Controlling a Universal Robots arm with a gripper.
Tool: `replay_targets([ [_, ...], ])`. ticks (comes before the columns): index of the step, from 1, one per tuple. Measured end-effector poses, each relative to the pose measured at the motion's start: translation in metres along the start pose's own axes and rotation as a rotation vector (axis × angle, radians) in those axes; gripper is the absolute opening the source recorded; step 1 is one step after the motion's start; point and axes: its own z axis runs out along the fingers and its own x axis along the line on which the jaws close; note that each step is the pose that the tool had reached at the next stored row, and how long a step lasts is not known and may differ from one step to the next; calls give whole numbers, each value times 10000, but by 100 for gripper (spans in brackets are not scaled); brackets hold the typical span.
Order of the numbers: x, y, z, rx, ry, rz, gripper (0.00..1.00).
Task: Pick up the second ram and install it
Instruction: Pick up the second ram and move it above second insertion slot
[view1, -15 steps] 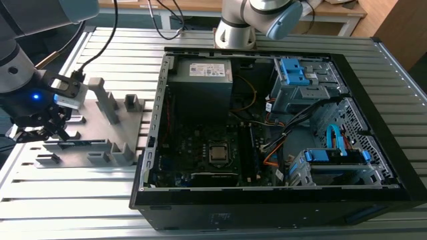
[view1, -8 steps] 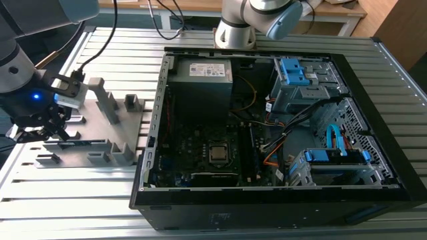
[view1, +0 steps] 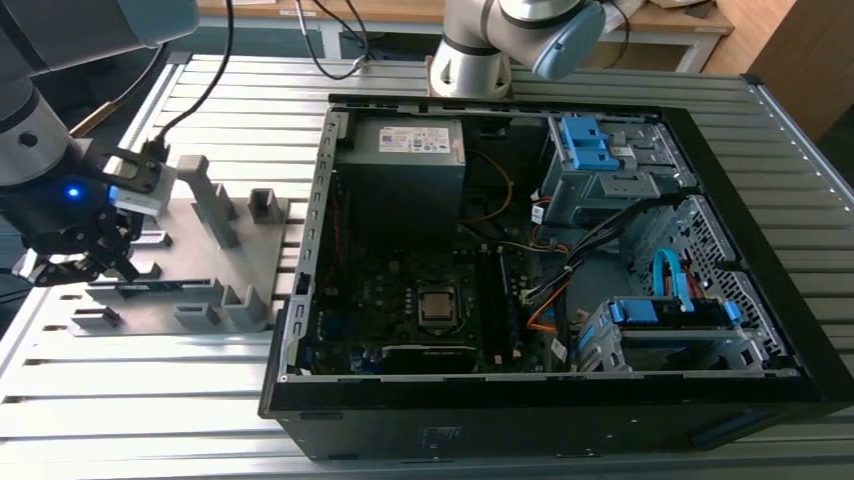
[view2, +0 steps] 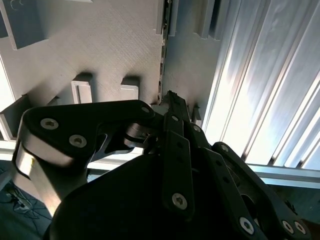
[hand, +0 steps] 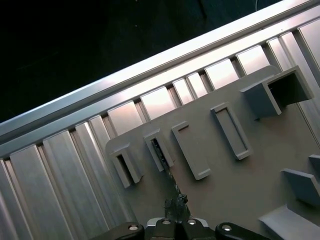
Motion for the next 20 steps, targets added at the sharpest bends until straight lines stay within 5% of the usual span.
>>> replay_targets([
  [20, 0, 0, 0, -8, 31, -662, 10],
])
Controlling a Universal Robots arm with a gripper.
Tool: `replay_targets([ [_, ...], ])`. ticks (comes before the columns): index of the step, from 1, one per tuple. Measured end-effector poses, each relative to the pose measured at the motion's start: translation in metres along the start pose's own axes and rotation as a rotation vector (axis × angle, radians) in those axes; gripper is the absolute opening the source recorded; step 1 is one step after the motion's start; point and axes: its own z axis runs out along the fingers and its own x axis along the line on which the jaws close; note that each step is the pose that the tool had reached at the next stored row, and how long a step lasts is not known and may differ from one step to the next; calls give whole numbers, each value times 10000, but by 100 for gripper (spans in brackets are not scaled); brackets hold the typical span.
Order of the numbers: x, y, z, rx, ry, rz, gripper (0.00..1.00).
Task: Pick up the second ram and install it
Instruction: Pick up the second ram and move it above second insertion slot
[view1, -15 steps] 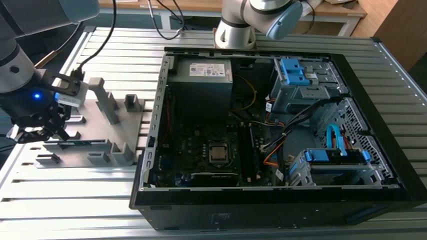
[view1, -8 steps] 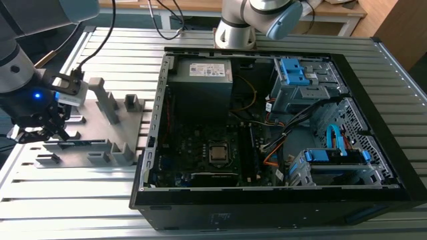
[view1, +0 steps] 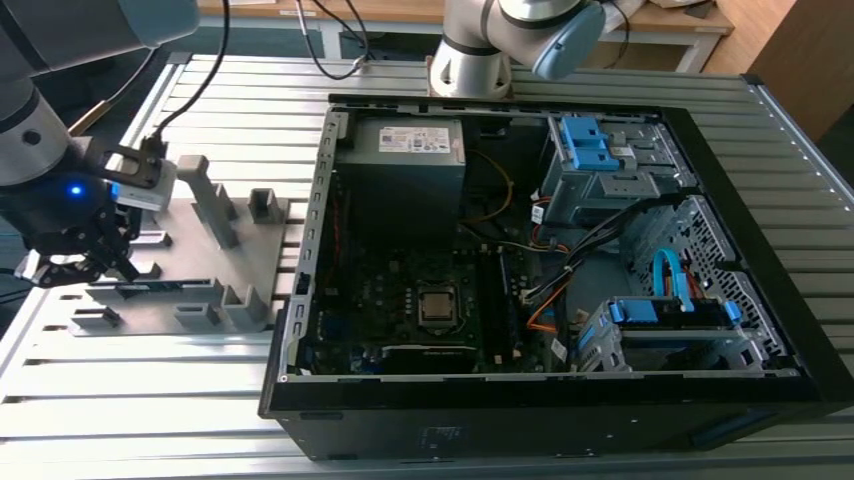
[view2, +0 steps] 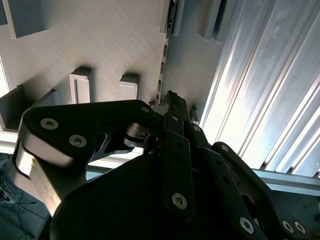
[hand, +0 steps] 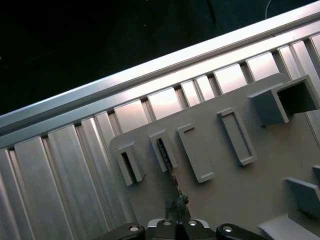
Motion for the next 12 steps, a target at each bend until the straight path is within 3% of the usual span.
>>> replay_targets([
  [12, 0, 0, 0, -10, 28, -717, 10],
])
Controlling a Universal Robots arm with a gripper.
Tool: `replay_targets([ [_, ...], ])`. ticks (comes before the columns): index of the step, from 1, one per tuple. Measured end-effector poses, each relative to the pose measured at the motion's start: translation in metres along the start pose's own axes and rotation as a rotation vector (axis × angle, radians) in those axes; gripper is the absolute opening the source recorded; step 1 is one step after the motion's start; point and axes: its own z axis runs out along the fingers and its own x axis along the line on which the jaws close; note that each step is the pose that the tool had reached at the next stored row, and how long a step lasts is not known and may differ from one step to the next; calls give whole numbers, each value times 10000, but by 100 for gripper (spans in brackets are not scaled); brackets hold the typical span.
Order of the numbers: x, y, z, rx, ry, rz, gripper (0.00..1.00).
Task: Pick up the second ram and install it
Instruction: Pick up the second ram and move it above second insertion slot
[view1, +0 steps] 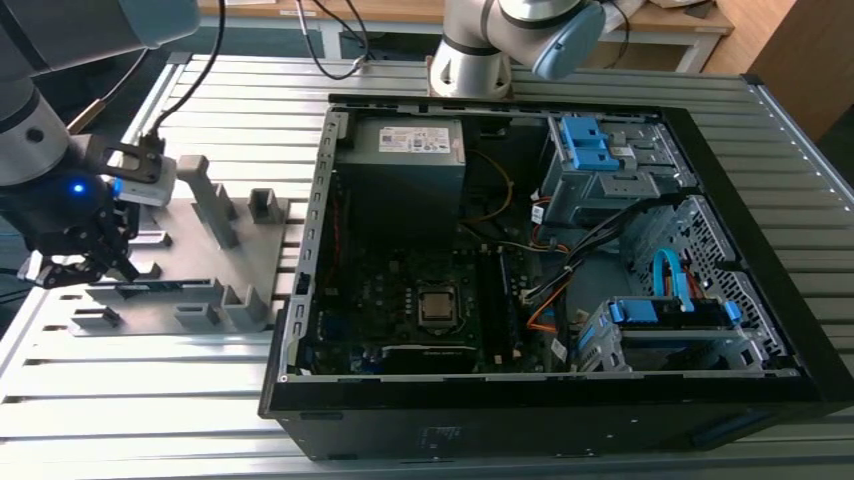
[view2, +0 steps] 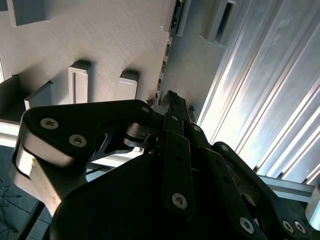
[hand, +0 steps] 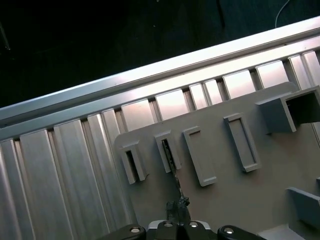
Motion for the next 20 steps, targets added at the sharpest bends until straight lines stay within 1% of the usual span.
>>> replay_targets([
  [5, 0, 0, 0, -5, 17, -362, 10],
  [20, 0, 0, 0, -15, 53, -1158, 10],
])
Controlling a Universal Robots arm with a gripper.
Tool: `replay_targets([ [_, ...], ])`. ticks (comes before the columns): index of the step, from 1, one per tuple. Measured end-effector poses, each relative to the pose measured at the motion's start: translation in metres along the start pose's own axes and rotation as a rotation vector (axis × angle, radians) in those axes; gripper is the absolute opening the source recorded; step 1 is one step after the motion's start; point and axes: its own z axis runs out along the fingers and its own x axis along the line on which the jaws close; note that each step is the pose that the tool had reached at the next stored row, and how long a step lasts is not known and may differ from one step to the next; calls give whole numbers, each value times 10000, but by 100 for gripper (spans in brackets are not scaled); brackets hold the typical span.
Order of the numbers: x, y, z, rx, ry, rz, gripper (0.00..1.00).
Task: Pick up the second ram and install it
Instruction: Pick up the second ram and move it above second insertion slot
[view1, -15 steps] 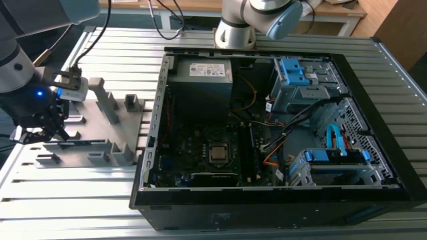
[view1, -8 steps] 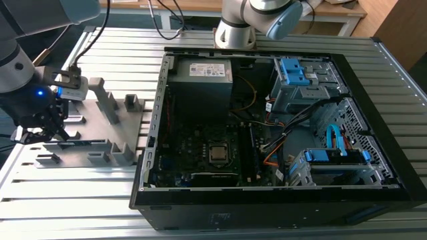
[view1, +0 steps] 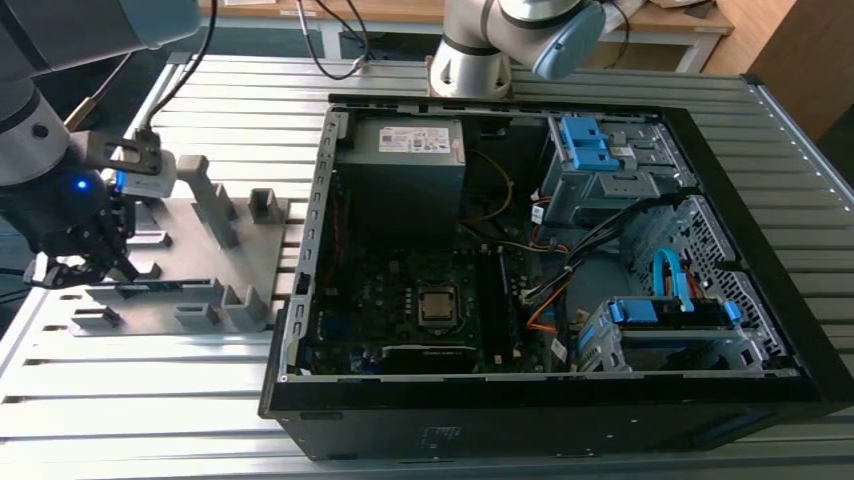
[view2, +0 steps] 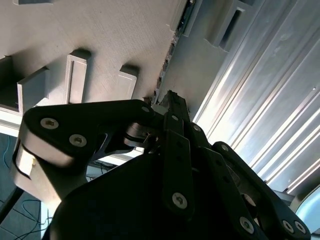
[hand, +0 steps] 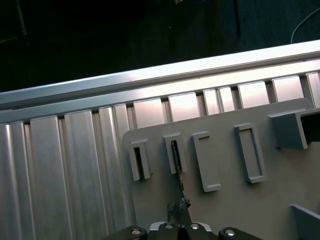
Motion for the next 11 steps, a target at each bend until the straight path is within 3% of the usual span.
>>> replay_targets([
  [11, 0, 0, 0, -8, 28, -610, 10],
])
